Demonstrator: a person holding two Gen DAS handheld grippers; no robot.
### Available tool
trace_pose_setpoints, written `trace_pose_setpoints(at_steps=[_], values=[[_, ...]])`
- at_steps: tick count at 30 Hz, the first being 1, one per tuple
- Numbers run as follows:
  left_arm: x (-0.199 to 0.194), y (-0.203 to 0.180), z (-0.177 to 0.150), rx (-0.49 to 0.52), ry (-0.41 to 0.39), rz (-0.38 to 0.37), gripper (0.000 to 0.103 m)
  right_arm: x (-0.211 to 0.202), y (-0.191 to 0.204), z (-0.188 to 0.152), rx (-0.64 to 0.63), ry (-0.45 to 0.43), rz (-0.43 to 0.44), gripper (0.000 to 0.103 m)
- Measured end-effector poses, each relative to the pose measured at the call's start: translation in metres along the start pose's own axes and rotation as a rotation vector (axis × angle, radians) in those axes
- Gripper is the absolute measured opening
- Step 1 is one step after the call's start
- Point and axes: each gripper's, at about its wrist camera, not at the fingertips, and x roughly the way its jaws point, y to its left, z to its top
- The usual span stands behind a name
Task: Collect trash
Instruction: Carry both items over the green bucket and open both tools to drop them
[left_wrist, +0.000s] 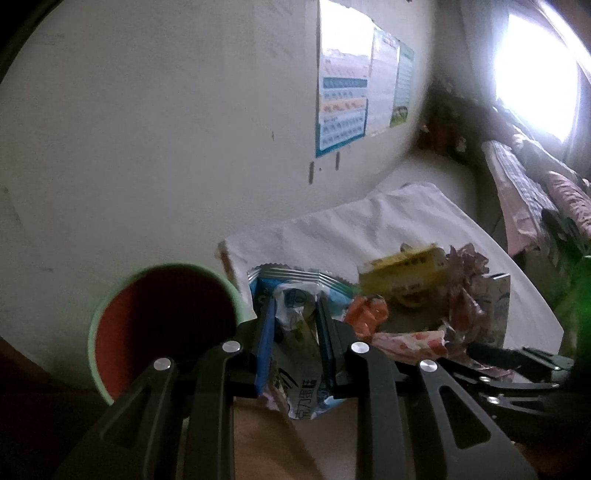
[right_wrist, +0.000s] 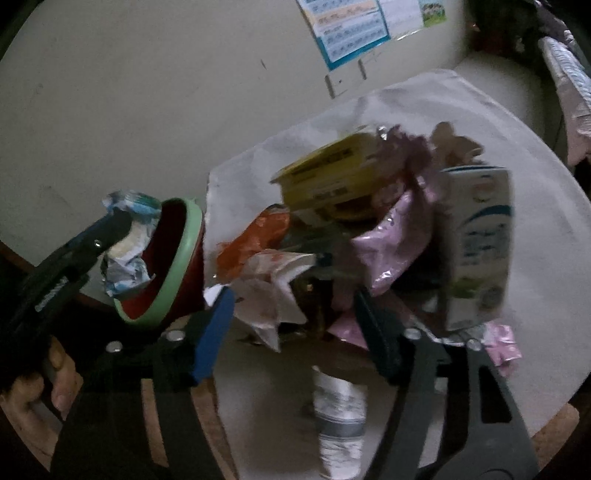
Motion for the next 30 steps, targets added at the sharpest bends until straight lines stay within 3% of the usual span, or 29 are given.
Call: trace_pose_setpoints(at_steps=[6, 7, 13, 18, 22, 30], values=[[-0.008, 0.006, -0.001, 0.004, -0.030, 0.012, 0.020, 0.028, 0.004, 0.000, 0.017, 0.085, 0.030, 0.038], [-0.008, 0.009, -0.001, -0.002, -0.033, 0.012, 0.020, 0.031, 0.002, -0.001, 0.027, 0.090, 0.032, 0.028], [-0.008, 0.028, -0.002, -0.039, -0.044, 0.035, 0.020, -0.002, 0.009, 0.001, 0.016, 0.009, 0.065, 0.009], [-0.004, 0.056, -0.002, -0.090, -0.046, 0.072, 0.020, -0.054, 0.019, 0.007, -0.002, -0.103, 0.068, 0.009], [0.000, 0.076, -0.005, -0.127, -0.040, 0.109, 0.021, -0.067, 0.034, 0.022, -0.017, -0.128, 0.090, 0.009], [0.005, 0.125, -0.018, -0.189, -0.017, 0.194, 0.021, -0.013, 0.104, 0.042, -0.140, -0.059, 0.164, 0.009]])
